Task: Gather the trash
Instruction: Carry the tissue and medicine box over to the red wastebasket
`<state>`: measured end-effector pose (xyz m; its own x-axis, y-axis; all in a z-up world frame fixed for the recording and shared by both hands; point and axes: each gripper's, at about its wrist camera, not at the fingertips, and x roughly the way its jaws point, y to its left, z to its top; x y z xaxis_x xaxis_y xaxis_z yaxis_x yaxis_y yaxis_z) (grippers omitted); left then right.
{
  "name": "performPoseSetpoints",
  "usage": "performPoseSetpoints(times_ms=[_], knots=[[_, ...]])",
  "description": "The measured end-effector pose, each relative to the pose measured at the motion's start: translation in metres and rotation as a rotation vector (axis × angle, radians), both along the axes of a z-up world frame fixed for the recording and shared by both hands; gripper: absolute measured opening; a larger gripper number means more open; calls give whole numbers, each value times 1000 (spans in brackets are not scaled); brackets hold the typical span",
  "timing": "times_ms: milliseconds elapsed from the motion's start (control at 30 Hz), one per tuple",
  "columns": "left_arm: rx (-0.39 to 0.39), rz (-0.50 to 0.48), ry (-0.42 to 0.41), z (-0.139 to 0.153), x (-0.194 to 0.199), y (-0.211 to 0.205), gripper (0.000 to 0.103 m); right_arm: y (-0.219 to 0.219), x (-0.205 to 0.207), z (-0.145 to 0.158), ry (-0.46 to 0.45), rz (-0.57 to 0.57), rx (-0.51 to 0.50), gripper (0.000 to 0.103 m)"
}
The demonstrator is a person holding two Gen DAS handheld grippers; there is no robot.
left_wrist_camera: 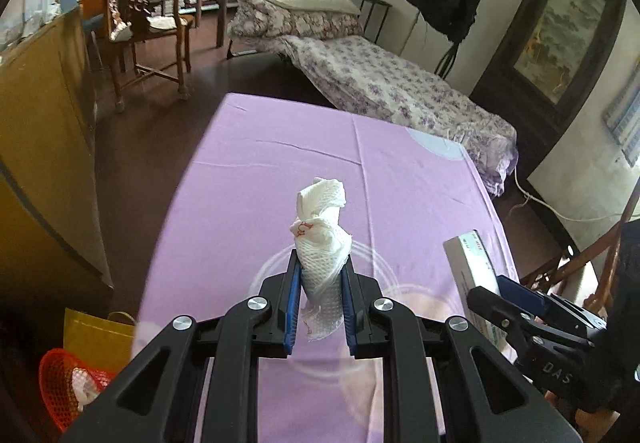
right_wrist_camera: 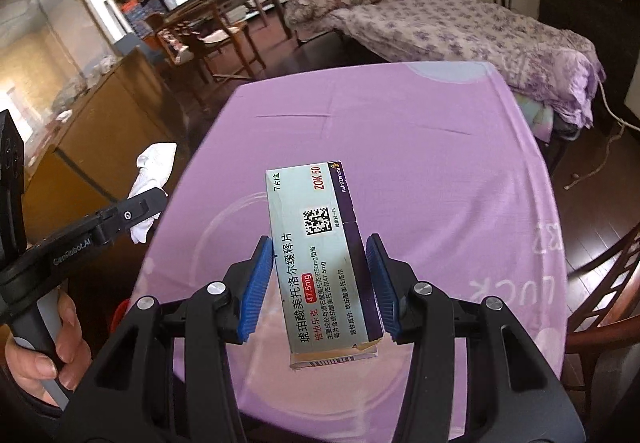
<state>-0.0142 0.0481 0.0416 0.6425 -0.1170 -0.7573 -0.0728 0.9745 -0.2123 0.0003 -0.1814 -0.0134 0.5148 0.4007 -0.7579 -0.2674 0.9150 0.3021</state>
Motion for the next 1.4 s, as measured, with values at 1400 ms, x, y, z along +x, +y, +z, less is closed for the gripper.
performPoseSetpoints(times_ms=[1400], knots=[[-84,602,211,-91,-235,301,19,389,-131,-20,188,816,-113,48]])
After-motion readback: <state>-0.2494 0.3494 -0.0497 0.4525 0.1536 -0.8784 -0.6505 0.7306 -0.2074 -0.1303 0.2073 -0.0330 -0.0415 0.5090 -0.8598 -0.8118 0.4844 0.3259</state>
